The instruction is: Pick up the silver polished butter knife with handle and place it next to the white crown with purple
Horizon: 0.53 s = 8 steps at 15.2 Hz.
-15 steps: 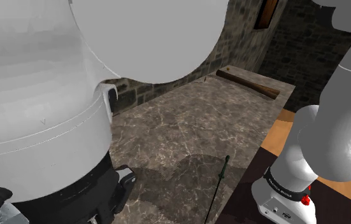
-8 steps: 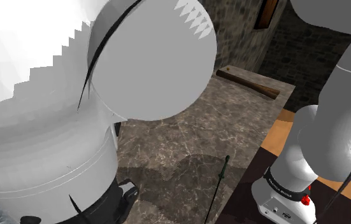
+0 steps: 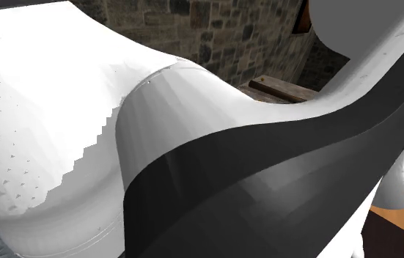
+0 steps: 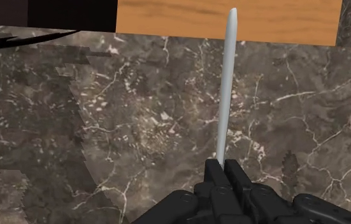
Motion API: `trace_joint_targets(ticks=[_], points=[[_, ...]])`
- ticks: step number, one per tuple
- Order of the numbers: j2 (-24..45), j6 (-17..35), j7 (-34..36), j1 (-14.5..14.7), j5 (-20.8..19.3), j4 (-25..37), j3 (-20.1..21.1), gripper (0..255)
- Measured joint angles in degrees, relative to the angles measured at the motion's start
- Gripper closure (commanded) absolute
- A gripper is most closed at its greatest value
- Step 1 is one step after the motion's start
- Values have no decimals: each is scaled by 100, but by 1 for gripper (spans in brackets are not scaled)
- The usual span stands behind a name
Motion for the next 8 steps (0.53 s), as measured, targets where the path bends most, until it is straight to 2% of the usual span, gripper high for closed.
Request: trace_joint_targets(ticks=[8], points=[[322,570,188,90,-289,-350,-68,255]])
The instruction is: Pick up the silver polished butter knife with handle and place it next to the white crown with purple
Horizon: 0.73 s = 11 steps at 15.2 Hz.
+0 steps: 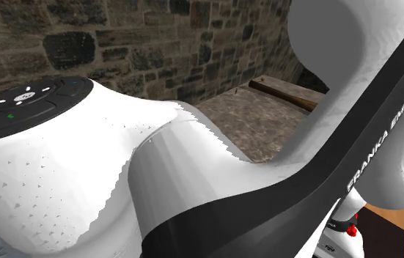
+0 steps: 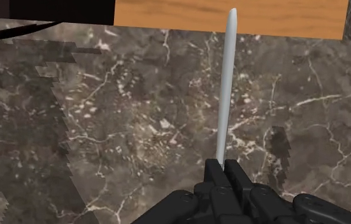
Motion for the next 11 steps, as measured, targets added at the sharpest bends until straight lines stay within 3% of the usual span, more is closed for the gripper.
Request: trace_joint_targets(ticks=[11], points=[[565,700,321,193,-532,-301,-220,255]])
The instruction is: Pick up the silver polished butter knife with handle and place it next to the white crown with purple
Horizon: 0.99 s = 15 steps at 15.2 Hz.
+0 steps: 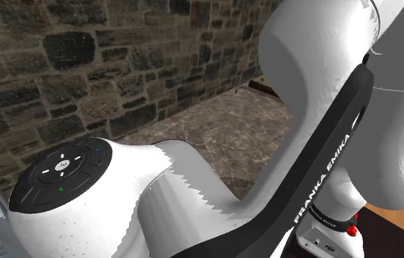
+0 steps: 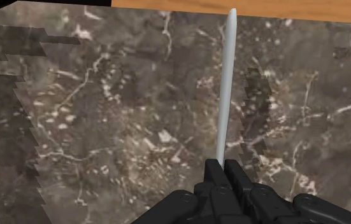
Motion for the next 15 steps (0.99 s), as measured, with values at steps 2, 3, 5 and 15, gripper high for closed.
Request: trace_joint_targets(ticks=[2,3,5,15], points=[[26,23,16,12,-25,-3,-12,255],[31,27,19,15,-29,-2,-14,255],[34,30,21,16,-32,-3,-15,255],[-105,-164,-78,-49,104,98,51,0]])
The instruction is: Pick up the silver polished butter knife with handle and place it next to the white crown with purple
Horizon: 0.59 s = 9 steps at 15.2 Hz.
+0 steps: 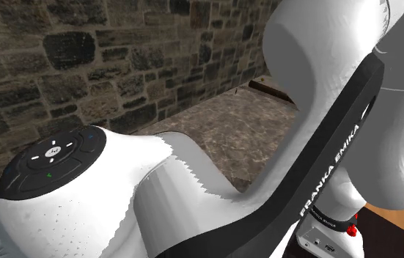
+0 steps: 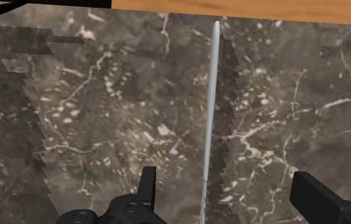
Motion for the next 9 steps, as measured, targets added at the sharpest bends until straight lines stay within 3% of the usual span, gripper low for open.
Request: trace_joint_targets(ticks=[3,9], points=[[-321,-347,-196,-132,294,119,126,0],[-348,-421,-216,-141,327,167,137,0]])
